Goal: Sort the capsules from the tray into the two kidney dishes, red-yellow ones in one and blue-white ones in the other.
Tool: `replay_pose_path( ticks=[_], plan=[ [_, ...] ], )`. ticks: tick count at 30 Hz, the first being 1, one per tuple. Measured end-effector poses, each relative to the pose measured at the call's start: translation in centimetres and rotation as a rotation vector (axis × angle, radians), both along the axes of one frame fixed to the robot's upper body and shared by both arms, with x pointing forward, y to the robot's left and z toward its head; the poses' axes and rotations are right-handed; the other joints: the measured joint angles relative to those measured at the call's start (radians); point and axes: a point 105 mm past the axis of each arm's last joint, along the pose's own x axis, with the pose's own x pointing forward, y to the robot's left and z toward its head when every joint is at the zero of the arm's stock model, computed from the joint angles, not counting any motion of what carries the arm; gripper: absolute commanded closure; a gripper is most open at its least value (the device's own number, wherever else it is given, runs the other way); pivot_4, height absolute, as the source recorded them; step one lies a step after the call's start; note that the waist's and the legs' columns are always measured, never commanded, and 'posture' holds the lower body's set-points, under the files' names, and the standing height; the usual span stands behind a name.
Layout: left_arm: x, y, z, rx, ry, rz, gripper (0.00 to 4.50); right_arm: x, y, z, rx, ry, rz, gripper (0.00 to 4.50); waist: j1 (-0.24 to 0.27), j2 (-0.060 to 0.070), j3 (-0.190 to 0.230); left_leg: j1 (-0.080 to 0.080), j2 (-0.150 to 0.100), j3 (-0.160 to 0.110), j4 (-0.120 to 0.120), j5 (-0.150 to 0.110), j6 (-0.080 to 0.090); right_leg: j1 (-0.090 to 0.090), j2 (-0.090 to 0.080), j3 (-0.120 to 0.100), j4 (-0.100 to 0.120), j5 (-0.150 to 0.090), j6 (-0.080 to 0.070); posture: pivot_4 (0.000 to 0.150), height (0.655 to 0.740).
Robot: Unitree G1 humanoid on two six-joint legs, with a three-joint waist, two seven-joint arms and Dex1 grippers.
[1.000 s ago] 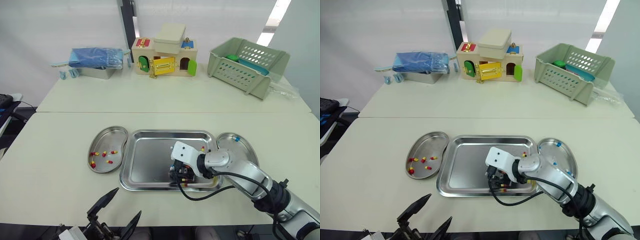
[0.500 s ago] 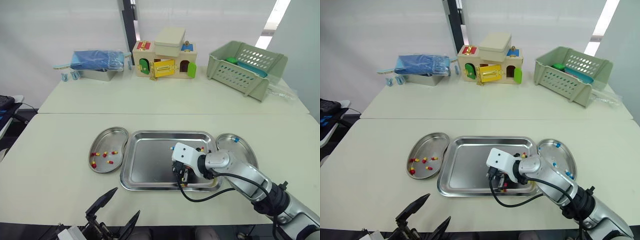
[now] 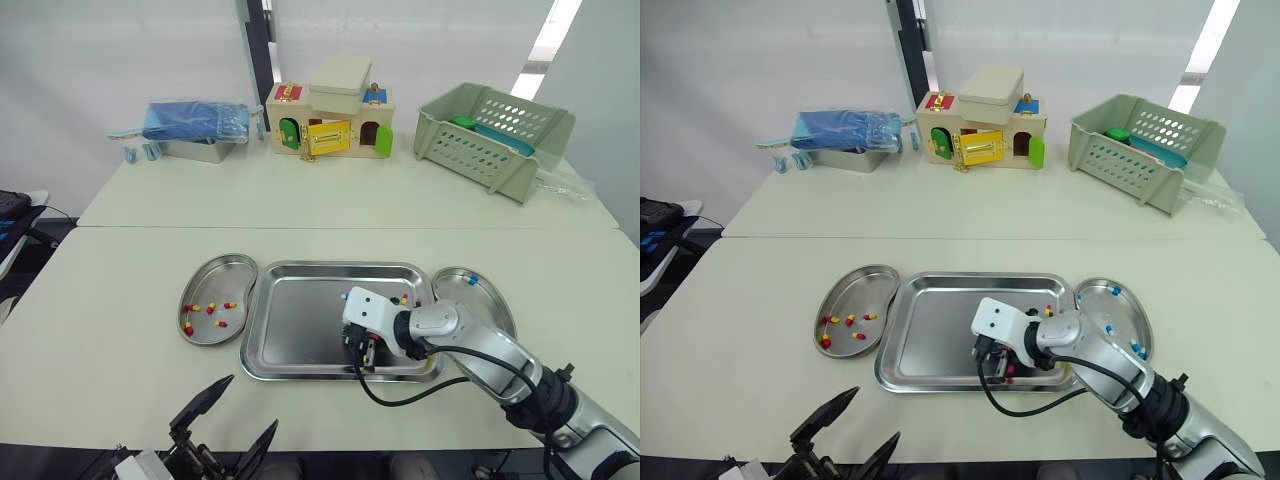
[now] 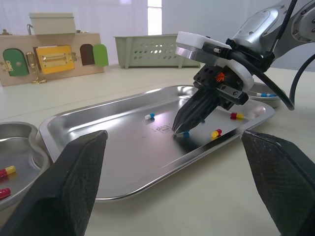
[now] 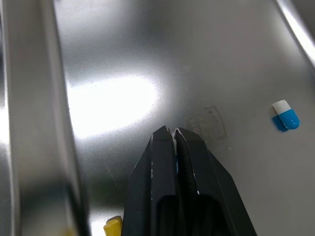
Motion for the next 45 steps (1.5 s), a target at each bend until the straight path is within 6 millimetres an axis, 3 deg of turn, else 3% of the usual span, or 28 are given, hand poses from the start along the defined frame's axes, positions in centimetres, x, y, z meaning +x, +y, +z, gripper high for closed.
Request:
replay_pose_path(
  ticks=[5,12,17,26,31,45],
  plan=[
    [0.4,0.0,0.0,0.009,-0.008,-0.018,0.0,-0.1,-0.4,0.3,0.044,0.031,-0.01,4.47,0.006,0.0,0.0,0.0,0.0,-0.002,0.0,0.0,0.0,0.0,0.0,-0.002,0.0,0.0,0.0,0.15,0.74],
    [0.5,-0.4,0.3,0.062,-0.03,-0.129,0.0,0.1,-2.0,2.6,0.105,-0.019,-0.003,4.47,0.01,0.0,0.0,-0.001,0.0,-0.002,0.0,0.0,0.0,0.001,0.0,-0.002,0.0,0.0,0.0,0.15,0.74],
    [1.9,-0.7,1.3,0.057,-0.065,-0.156,0.0,-0.3,-2.5,2.6,0.118,-0.012,0.022,4.47,0.009,0.0,0.0,0.0,0.0,-0.003,0.0,0.0,0.0,0.001,0.001,-0.002,0.0,0.0,0.0,0.15,0.74],
    [2.3,-1.9,3.3,0.032,-0.054,-0.16,0.0,-1.4,-1.9,3.1,0.137,-0.02,0.149,2.23,0.009,0.0,0.0,0.0,0.0,-0.003,0.0,0.0,0.0,0.002,0.001,-0.003,0.0,0.0,0.0,0.15,0.74],
    [2.2,-2.2,3.6,0.024,-0.039,-0.115,0.0,0.1,-1.9,3.2,0.1,-0.037,0.196,2.23,0.01,0.0,0.0,0.0,0.0,-0.003,0.0,0.0,0.0,0.002,0.001,-0.003,-0.001,0.0,0.0,0.15,0.74],
    [-0.1,-1.0,1.4,0.024,0.029,0.008,0.0,1.9,-2.9,1.1,-0.06,0.004,0.382,2.23,0.008,0.001,0.001,-0.001,0.0,-0.002,0.0,0.0,0.0,0.002,0.001,-0.002,-0.001,0.0,0.0,0.15,0.74]
  ],
)
